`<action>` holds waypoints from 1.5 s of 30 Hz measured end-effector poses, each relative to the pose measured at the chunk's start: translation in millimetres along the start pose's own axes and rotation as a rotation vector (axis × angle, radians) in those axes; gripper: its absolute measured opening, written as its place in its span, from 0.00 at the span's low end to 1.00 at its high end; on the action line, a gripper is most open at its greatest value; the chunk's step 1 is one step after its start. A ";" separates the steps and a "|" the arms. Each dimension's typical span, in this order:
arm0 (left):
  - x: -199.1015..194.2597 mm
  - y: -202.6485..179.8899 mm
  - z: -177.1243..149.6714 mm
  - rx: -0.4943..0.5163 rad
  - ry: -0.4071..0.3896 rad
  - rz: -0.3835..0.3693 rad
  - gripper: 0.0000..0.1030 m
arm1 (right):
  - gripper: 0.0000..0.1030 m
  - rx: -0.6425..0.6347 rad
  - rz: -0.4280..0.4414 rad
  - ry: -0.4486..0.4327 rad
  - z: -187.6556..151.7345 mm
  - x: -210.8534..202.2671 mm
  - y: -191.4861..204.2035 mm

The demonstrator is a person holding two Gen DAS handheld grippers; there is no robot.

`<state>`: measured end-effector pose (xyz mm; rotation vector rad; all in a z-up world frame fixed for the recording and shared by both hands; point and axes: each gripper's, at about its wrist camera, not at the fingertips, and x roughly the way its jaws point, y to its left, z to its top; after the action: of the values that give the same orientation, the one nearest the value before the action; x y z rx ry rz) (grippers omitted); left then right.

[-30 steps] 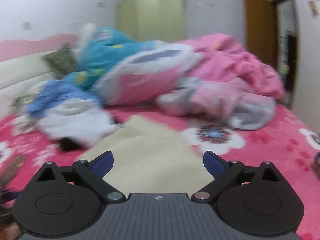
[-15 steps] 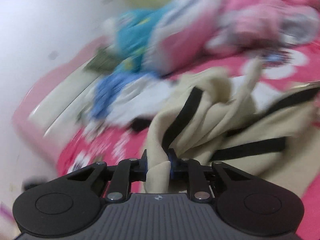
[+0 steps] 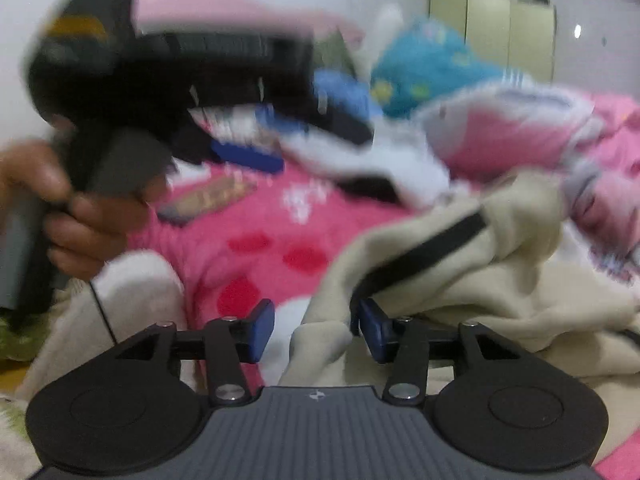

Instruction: Fold clothes

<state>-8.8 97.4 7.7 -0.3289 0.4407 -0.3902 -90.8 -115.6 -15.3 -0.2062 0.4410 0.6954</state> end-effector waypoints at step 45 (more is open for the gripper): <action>31.5 39.7 -16.7 -0.140 0.102 0.170 0.73 | 0.30 0.505 0.081 -0.116 18.8 -62.6 -218.0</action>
<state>21.3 114.8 -32.8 -0.4059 0.5933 -0.2114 16.0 -309.3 38.3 0.3284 0.5014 0.6499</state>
